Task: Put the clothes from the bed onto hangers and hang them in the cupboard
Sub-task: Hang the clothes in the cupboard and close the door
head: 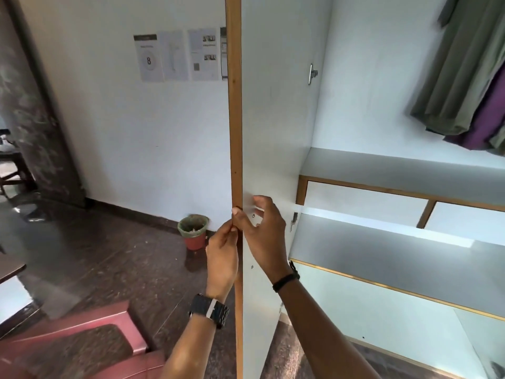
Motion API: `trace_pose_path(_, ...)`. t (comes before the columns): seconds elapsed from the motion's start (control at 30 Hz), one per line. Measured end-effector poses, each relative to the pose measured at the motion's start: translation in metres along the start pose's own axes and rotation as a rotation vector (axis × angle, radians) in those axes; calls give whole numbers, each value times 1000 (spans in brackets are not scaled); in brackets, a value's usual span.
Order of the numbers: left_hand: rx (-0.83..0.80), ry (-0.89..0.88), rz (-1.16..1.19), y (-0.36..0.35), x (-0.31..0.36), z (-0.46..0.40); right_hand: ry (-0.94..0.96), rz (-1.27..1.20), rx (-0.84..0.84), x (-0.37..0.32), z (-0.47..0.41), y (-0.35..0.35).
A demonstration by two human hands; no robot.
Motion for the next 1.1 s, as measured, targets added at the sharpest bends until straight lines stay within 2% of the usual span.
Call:
trace_pose_path(0.13,-124,-133,-125,-32,6,29,39,28,79,4,8,46)
trace_pose_path(0.23,-210,-165,-170,-64,3,52,22,25,76,15,13,87)
trace_pose_path(0.43,-410,-378,-102,-151,10,98,-25,108,214,47,7,175)
trace_pose_path(0.57,-354,-618,-275,-211,3,110,-81,127,323,78,-10,238)
trace_pose_path(0.6,-397,-654,-270,-225,1,112,-80,142,353,86,-13,252)
trace_pose_path(0.7,-664,-651,-222,-284,-11,117,-75,185,406,111,-33,293)
trace_pose_path(0.77,-725,-686,-265,-322,-18,120,-78,218,435,131,-50,318)
trace_pose_path(0.87,-709,-671,-280,-375,-27,120,-75,263,460,162,-79,353)
trace_pose_path(1.0,-645,-657,-179,-442,-32,111,-113,300,431,208,-128,392)
trace_pose_path(1.03,-607,-624,-133,-453,-32,107,-116,316,415,218,-139,400)
trace_pose_path(1.1,-543,-419,-46,-479,-40,97,-115,368,390,239,-166,419)
Point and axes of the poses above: each hand's wrist, its own z-axis away from the middle knuckle, its own y-axis out of the back of the hand, x = y × z, the point moved 7 cm from there along -z, towards the middle knuckle, and after that the axes turned 5 degrees about x, right-handed, at the moved point
